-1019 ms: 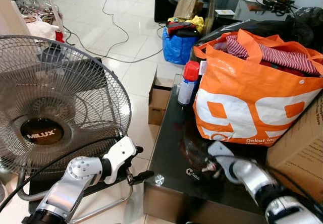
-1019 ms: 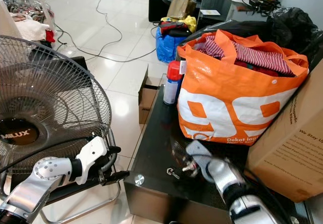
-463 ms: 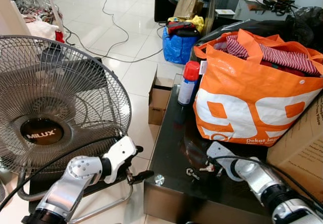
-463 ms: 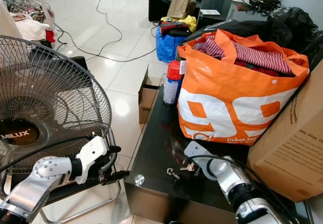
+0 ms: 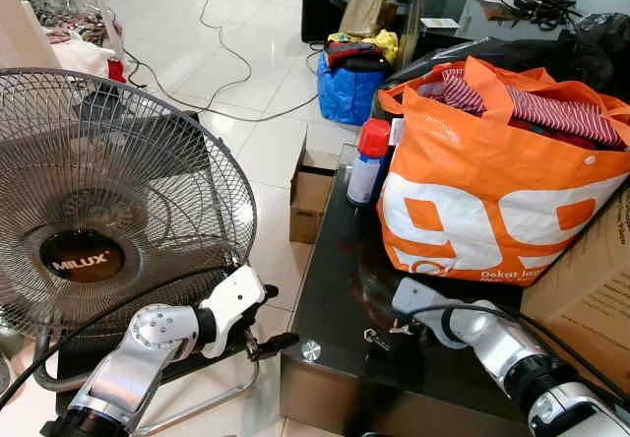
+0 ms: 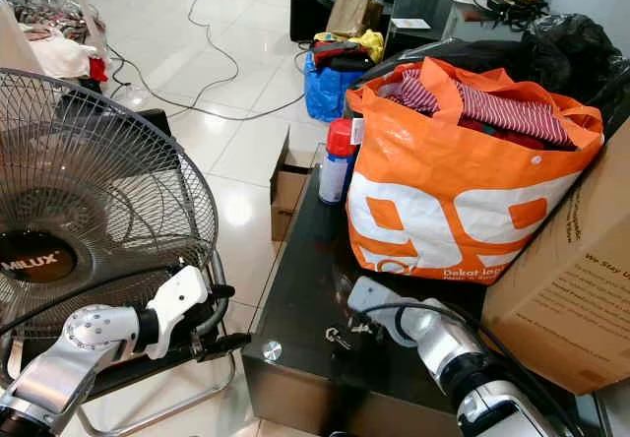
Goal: Hang keys on a hook
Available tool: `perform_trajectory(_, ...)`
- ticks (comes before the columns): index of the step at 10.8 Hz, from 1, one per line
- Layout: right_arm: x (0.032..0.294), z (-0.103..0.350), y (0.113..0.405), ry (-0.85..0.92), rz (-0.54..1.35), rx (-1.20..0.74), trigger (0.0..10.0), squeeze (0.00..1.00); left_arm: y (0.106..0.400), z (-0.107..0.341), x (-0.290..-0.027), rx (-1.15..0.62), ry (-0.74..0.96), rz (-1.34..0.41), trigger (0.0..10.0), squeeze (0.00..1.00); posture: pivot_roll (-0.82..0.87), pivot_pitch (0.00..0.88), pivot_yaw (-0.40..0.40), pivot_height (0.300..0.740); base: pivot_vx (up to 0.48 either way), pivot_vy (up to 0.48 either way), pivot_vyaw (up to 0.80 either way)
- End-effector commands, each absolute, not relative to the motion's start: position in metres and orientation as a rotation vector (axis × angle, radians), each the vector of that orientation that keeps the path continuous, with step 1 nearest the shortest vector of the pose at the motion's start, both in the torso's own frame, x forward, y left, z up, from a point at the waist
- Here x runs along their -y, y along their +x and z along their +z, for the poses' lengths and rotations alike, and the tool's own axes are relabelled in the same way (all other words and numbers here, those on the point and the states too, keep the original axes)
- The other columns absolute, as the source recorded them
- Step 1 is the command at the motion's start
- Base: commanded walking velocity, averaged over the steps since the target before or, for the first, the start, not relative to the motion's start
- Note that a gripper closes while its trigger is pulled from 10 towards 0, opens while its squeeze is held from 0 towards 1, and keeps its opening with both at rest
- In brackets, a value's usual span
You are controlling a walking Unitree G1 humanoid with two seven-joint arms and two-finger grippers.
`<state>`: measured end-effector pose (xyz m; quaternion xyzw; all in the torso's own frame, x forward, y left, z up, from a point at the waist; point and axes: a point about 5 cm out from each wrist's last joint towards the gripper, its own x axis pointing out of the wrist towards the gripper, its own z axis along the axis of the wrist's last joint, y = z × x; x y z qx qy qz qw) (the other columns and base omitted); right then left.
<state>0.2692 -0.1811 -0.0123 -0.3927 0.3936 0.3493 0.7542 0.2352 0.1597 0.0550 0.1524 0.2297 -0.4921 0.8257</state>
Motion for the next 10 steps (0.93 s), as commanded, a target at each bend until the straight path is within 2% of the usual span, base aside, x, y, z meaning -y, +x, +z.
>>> perform_trajectory(1, 0.1861, -0.0083, 0.2734, -0.904, 0.770, -0.865, 10.0, 0.00, 0.2345, 0.0549, -0.1583, -0.492, 0.340, -1.066, 10.0, 0.00, -0.07, 0.000, -0.067, 0.740, 0.000, 0.000, 0.00)
perform_trajectory(4, 0.1828, -0.0008, 0.2778, -0.906, 0.861, -0.876, 10.0, 0.00, 0.2350, 0.0552, -0.1578, -0.494, 0.336, -1.068, 10.0, 0.00, -0.07, 0.000, -0.067, 0.740, 0.000, 0.000, 0.00)
perform_trajectory(7, 0.1837, -0.0019, 0.2802, -0.957, 0.860, -0.877, 10.0, 0.00, 0.2362, 0.0557, -0.1552, -0.498, 0.320, -1.086, 10.0, 0.00, -0.07, 0.000, -0.067, 0.740, 0.000, 0.000, 0.00)
perform_trajectory(8, 0.1835, -0.0019, 0.2803, -0.958, 0.862, -0.879, 8.9, 0.00, 0.2364, 0.0556, -0.1551, -0.498, 0.320, -1.087, 10.0, 0.00, -0.07, 0.000, -0.067, 0.740, 0.000, 0.000, 0.00)
perform_trajectory(9, 0.1823, -0.0017, 0.2814, -0.985, 0.879, -0.883, 4.8, 0.00, 0.2368, 0.0558, -0.1546, -0.499, 0.320, -1.092, 10.0, 0.00, -0.07, 0.000, -0.065, 0.740, 0.000, 0.000, 0.00)
perform_trajectory(10, 0.1818, -0.0022, 0.2816, -1.007, 0.891, -0.886, 4.2, 0.00, 0.2367, 0.0557, -0.1544, -0.499, 0.320, -1.094, 10.0, 0.00, -0.07, 0.000, -0.064, 0.740, 0.000, 0.000, 0.00)
